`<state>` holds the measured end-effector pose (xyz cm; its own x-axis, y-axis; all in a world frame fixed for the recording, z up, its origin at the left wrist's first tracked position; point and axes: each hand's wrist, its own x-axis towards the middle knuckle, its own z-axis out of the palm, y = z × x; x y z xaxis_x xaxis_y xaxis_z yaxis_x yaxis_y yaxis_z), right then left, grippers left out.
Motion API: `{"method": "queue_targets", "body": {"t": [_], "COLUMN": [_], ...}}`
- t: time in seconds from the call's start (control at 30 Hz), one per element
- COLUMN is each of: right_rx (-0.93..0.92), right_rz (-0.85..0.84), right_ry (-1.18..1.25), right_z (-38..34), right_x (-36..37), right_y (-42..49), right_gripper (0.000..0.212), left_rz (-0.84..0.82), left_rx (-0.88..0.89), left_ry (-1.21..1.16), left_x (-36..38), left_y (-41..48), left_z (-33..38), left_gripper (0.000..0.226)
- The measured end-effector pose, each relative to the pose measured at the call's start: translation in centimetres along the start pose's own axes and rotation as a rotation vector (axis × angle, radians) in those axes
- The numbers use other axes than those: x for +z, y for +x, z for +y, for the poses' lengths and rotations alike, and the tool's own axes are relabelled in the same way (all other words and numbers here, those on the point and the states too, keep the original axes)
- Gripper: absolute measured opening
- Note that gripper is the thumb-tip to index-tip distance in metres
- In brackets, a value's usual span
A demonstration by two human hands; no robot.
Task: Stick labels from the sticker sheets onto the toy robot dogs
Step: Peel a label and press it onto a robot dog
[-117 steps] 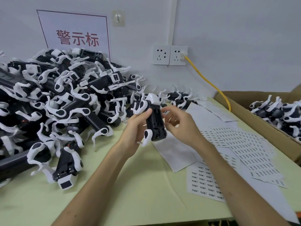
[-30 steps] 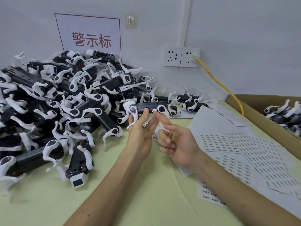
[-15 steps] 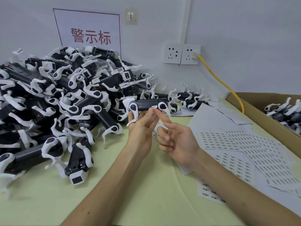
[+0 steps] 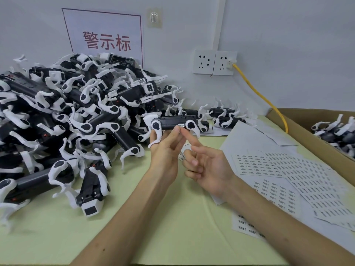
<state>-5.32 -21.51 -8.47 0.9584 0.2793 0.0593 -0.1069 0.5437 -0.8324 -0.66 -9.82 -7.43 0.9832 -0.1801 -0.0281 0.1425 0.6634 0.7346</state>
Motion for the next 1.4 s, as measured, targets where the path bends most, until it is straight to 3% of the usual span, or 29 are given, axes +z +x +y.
{"method": "queue_targets", "body": {"t": [0.33,0.5,0.63,0.8,1.1,1.4], "right_rx": [-0.015,-0.013,-0.002,0.005,0.008,-0.009], "right_rz": [-0.043,-0.050,-0.047,-0.037,-0.006,0.043], "right_ry": [-0.017,-0.016,-0.009,0.002,-0.009,-0.008], "right_z": [0.10,0.26,0.26,0.15,0.10,-0.07], "right_x": [-0.29,-0.36,-0.25,-0.15,-0.13,-0.03], "right_y": [0.16,0.14,0.14,0.05,0.16,0.09], "right_gripper": [0.058,0.058,0.057,0.051,0.052,0.063], "left_rz": [0.003,0.011,0.034,0.064,0.115,0.165], "left_rx": [0.004,0.041,0.063,0.091,0.168,0.184], "left_ry": [-0.042,-0.043,-0.076,-0.079,-0.077,-0.115], "left_x": [0.28,0.31,0.33,0.33,0.51,0.29], "left_y": [-0.09,-0.13,-0.28,-0.20,-0.34,0.16], "left_z": [0.13,0.09,0.18,0.31,0.34,0.07], "left_gripper": [0.079,0.060,0.079,0.080,0.035,0.050]}}
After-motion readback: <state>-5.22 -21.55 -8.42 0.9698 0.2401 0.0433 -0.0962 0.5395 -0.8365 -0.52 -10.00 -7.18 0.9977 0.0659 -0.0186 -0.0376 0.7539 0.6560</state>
